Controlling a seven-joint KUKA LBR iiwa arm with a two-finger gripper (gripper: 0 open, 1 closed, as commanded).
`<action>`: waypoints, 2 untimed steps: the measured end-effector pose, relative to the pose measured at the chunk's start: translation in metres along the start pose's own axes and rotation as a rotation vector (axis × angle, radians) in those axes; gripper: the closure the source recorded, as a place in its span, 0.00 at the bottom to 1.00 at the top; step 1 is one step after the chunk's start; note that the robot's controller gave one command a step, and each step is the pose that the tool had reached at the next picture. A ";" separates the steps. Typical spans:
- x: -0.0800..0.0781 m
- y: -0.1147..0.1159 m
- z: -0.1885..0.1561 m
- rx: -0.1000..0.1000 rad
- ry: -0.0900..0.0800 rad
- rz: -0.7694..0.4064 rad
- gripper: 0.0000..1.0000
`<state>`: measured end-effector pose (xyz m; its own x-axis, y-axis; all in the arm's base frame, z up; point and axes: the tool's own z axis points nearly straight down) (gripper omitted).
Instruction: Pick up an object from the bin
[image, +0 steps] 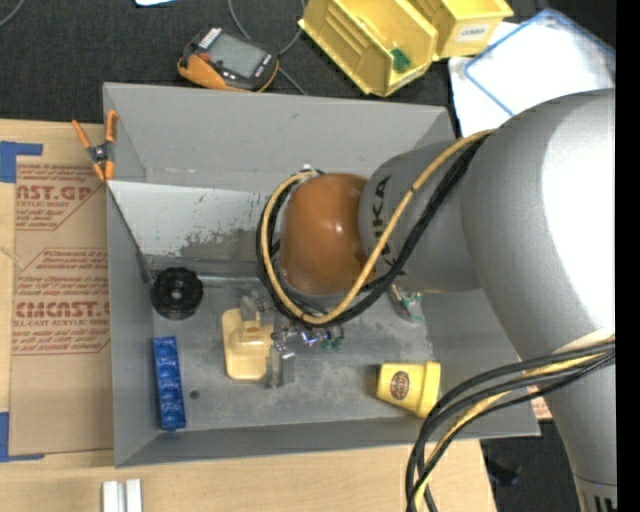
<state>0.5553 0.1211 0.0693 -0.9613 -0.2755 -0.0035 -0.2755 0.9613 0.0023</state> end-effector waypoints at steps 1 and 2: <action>-0.009 -0.001 -0.052 0.001 -0.006 0.112 0.00; 0.013 0.007 -0.030 -0.003 0.007 -0.249 0.00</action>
Offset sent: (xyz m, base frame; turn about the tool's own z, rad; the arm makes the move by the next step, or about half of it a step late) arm -0.0137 0.0021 0.0307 -0.2494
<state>0.5411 0.1242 0.0992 -0.8636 -0.5041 0.0023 -0.5041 0.8636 0.0050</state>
